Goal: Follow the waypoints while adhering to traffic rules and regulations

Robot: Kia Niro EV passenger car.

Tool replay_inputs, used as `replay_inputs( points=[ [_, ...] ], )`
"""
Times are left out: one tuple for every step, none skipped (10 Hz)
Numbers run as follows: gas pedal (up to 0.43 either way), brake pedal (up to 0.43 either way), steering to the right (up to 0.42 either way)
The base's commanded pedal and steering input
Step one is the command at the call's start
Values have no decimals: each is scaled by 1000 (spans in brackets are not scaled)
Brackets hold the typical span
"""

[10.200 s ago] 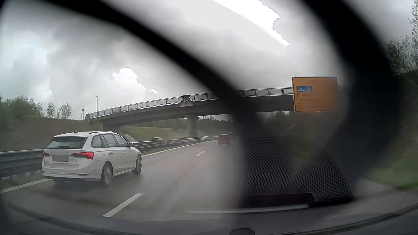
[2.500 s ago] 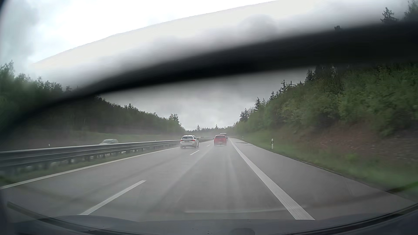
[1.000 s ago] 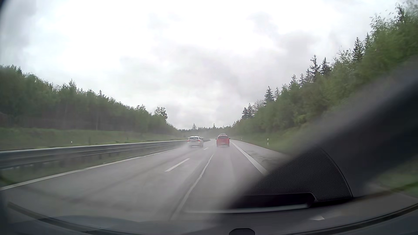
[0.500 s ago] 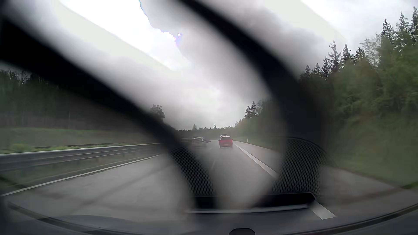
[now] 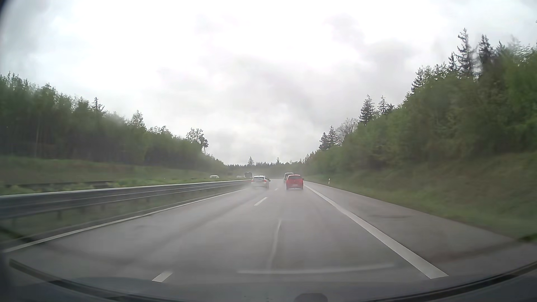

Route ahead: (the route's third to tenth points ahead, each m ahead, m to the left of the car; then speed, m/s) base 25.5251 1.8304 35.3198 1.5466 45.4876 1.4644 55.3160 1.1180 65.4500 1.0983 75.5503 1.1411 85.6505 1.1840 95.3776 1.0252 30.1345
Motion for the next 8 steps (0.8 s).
replay_inputs(
  points=[
    [319,0,-3],
    [319,0,-3],
    [319,0,-3],
    [319,0,-3],
    [319,0,-3],
    [319,0,-3],
    [319,0,-3],
    [319,0,-3]
  ],
)
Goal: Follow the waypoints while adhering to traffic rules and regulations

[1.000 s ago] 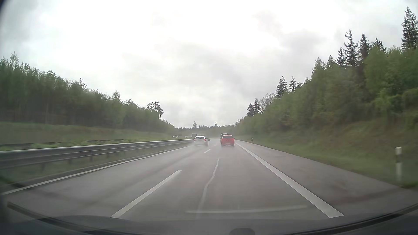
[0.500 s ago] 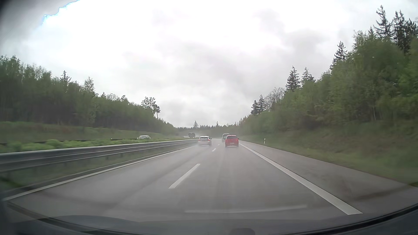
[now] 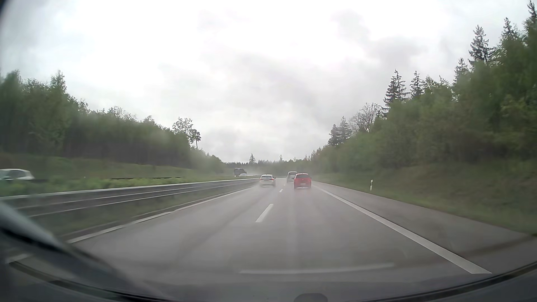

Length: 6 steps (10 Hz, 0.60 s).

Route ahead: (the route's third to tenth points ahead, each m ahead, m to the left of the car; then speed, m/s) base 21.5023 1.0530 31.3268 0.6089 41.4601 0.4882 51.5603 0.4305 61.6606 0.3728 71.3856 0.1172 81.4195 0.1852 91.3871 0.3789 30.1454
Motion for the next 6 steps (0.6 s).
replay_inputs(
  points=[
    [319,0,-3],
    [319,0,-3],
    [319,0,-3],
    [319,0,-3],
    [319,0,-3],
    [319,0,-2]
  ],
)
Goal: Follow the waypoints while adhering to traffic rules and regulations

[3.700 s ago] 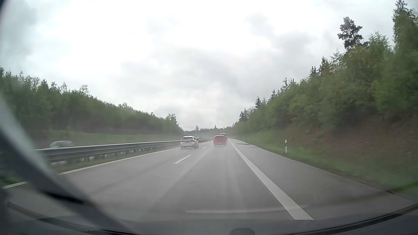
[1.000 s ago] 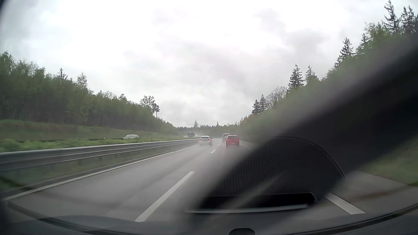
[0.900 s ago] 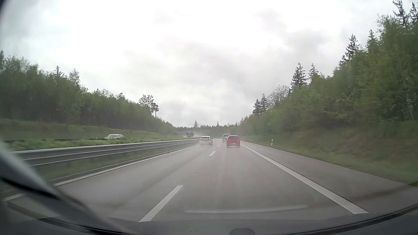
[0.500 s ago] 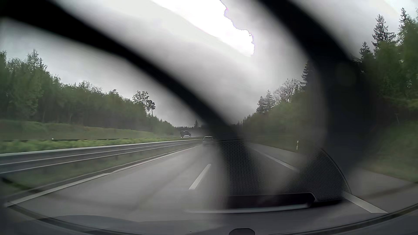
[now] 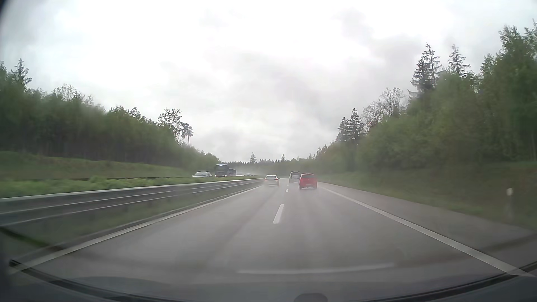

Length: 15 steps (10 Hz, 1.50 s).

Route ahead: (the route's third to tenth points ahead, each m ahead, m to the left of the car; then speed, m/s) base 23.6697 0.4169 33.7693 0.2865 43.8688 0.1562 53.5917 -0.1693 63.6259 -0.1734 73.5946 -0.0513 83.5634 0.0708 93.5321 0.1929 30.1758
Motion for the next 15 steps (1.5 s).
replay_inputs(
  points=[
    [319,0,-3],
    [319,0,-2],
    [319,0,-2],
    [319,0,-2],
    [319,0,-2],
    [319,0,-2],
    [319,0,-2],
    [319,0,-1],
    [319,0,-1],
    [319,0,-1],
    [319,0,-1],
    [319,0,-1],
    [319,0,-1],
    [319,0,-1],
    [319,0,-1]
  ],
)
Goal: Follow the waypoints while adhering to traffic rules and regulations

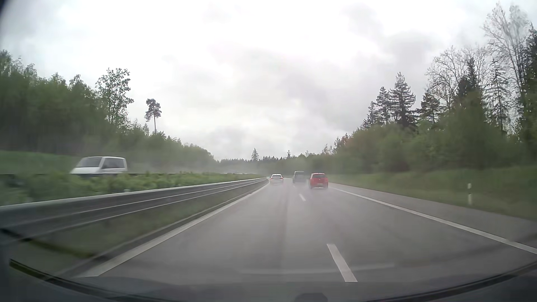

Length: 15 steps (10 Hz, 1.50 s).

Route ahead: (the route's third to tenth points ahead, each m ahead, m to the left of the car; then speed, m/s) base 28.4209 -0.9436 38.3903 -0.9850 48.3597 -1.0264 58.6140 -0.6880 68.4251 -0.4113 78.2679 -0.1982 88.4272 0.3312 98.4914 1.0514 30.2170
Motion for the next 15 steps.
replay_inputs(
  points=[
    [319,0,-1],
    [319,0,-1],
    [319,0,-1],
    [319,0,-1],
    [319,0,-1],
    [319,0,-1],
    [319,0,-1],
    [319,0,-1],
    [319,0,-1],
    [319,0,-1],
    [319,0,-1],
    [319,0,-1],
    [319,0,-1],
    [319,0,-2],
    [319,0,-3]
  ],
)
